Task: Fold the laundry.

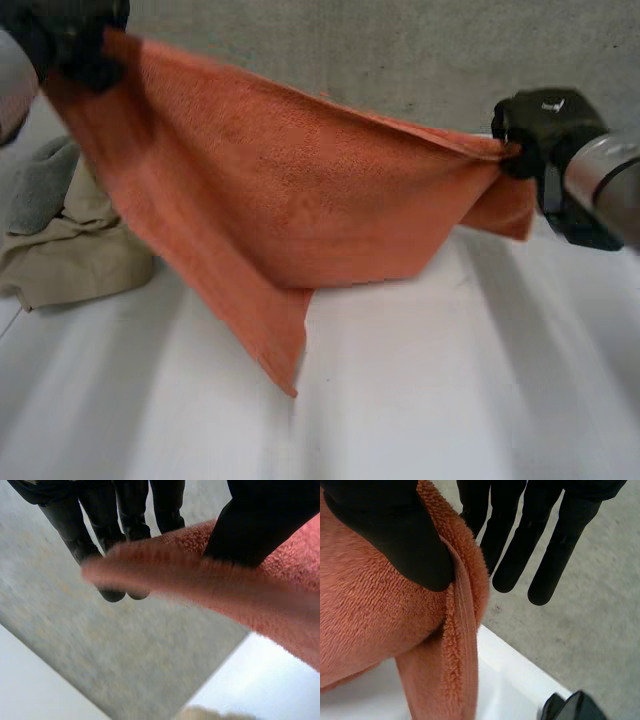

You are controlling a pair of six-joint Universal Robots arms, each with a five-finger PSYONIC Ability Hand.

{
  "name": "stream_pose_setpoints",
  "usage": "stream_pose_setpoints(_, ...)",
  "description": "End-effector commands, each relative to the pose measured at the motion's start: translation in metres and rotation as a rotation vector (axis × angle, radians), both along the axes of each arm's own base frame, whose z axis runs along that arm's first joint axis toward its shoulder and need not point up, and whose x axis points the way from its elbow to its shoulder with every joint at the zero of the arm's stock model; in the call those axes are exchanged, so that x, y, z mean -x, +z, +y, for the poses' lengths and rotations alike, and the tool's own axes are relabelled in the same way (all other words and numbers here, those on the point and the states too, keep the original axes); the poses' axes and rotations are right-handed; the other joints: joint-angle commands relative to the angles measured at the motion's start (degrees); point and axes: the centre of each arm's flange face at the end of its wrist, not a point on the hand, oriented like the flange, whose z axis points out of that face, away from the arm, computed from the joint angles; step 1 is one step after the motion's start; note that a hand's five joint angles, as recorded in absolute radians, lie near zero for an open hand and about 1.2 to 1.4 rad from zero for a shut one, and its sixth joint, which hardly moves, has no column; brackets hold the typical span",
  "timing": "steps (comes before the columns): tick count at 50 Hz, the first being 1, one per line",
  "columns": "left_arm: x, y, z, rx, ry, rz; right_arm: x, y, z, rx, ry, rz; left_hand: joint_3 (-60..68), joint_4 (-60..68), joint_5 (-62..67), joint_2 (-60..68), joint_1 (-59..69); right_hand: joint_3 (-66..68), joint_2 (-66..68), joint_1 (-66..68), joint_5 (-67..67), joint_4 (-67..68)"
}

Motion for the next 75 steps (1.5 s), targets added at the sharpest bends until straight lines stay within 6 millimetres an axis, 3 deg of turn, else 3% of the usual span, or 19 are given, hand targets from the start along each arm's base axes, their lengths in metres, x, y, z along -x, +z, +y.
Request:
stream_pose_setpoints(1, -0.001, -0.071, -0.039, -0.161, -0.003, -0.090, 0.000, -0.007, -0.015, -0.093, 0.099, 0.163, 12.0, 11.4, 13.3, 11.5, 12.9, 12.0, 12.8, 14.5, 12.9, 11.5)
stream_pose_setpoints(11, 0.012, -0.185, -0.081, -0.367, 0.022, -0.190, -0.022, -0.079, -0.016, -0.245, 0.245, 0.354, 12.0, 11.4, 13.3, 11.5, 12.9, 12.0, 12.8, 14.5, 12.9, 11.5)
stream_pose_setpoints(14, 0.021, -0.187, -0.100, -0.303, 0.015, -0.180, -0.025, -0.088, -0.035, -0.171, 0.206, 0.353, 12.0, 11.4, 13.3, 11.5, 12.9, 12.0, 12.8, 14.5, 12.9, 11.5)
stream_pose_setpoints(16, 0.033, -0.160, -0.130, -0.114, 0.025, -0.108, -0.030, -0.070, -0.069, 0.040, 0.112, 0.307, 12.0, 11.4, 13.3, 11.5, 12.9, 12.0, 12.8, 14.5, 12.9, 11.5)
stream_pose_setpoints(18, 0.041, -0.107, -0.153, 0.126, 0.040, 0.027, -0.032, -0.035, -0.099, 0.273, -0.002, 0.206, 12.0, 11.4, 13.3, 11.5, 12.9, 12.0, 12.8, 14.5, 12.9, 11.5)
stream_pose_setpoints(19, 0.043, -0.087, -0.156, 0.203, 0.035, 0.079, -0.032, -0.016, -0.107, 0.366, -0.048, 0.154, 12.0, 11.4, 13.3, 11.5, 12.9, 12.0, 12.8, 14.5, 12.9, 11.5)
stream_pose_setpoints(20, 0.044, -0.045, -0.159, 0.359, 0.021, 0.197, -0.031, 0.017, -0.116, 0.511, -0.111, 0.056, 12.0, 11.4, 13.3, 11.5, 12.9, 12.0, 12.8, 14.5, 12.9, 11.5)
stream_pose_setpoints(23, 0.041, 0.021, -0.150, 0.588, -0.022, 0.392, -0.026, 0.074, -0.116, 0.729, -0.177, -0.128, 12.0, 11.4, 13.3, 11.5, 12.9, 12.0, 12.8, 14.5, 12.9, 11.5)
stream_pose_setpoints(26, 0.040, 0.043, -0.143, 0.648, -0.036, 0.486, -0.021, 0.096, -0.110, 0.776, -0.171, -0.177, 12.0, 11.4, 13.3, 11.5, 12.9, 12.0, 12.8, 14.5, 12.9, 11.5)
stream_pose_setpoints(29, 0.040, 0.036, -0.141, 0.603, -0.009, 0.491, -0.020, 0.102, -0.103, 0.750, -0.136, -0.176, 12.0, 11.4, 13.3, 11.5, 12.9, 12.0, 12.8, 14.5, 12.9, 11.5)
stream_pose_setpoints(40, 0.028, -0.080, -0.163, 0.279, 0.029, 0.294, -0.018, 0.006, -0.083, 0.282, -0.015, -0.022, 12.0, 11.4, 13.3, 11.5, 12.9, 12.0, 12.8, 14.5, 12.9, 11.5)
stream_pose_setpoints(45, 0.021, -0.148, -0.161, 0.101, 0.011, 0.193, -0.018, -0.057, -0.064, 0.077, 0.039, 0.040, 12.0, 11.4, 13.3, 11.5, 12.9, 12.0, 12.8, 14.5, 12.9, 11.5)
stream_pose_setpoints(49, 0.015, -0.182, -0.154, 0.005, 0.007, 0.152, -0.019, -0.108, -0.054, -0.051, 0.070, 0.064, 12.0, 11.4, 13.3, 11.5, 12.9, 12.0, 12.8, 14.5, 12.9, 11.5)
stream_pose_setpoints(54, 0.012, -0.200, -0.147, -0.023, -0.003, 0.116, -0.016, -0.148, -0.054, -0.140, 0.049, 0.071, 12.0, 11.4, 13.3, 11.5, 12.9, 11.0, 11.8, 13.5, 11.9, 10.5)
stream_pose_setpoints(57, 0.007, -0.201, -0.146, -0.008, 0.012, 0.087, -0.009, -0.160, -0.057, -0.186, -0.009, 0.061, 12.0, 11.4, 13.3, 11.5, 12.9, -3.2, -2.4, -0.7, -2.3, -3.8)
stream_pose_setpoints(66, -0.013, -0.183, -0.145, 0.010, 0.054, 0.067, 0.016, -0.156, -0.071, -0.231, -0.236, -0.032, 12.0, 11.4, 13.3, 11.5, 12.9, -33.4, -32.6, -30.9, -32.5, -33.9)
stream_pose_setpoints(71, -0.019, -0.176, -0.142, -0.004, 0.063, 0.074, 0.023, -0.155, -0.074, -0.274, -0.269, -0.060, 12.0, 11.4, 13.3, 11.5, 12.9, -27.2, -26.4, -24.7, -26.3, -27.8)
stream_pose_setpoints(73, -0.020, -0.176, -0.139, -0.024, 0.061, 0.078, 0.023, -0.160, -0.074, -0.297, -0.253, -0.063, 12.0, 11.4, 13.3, 11.5, 12.9, 2.3, 3.1, 4.8, 3.2, 1.8)
stream_pose_setpoints(75, -0.020, -0.176, -0.136, -0.041, 0.058, 0.079, 0.023, -0.159, -0.076, -0.300, -0.235, -0.069, 12.0, 11.4, 13.3, 11.5, 12.9, 12.0, 12.8, 14.5, 12.9, 11.5)
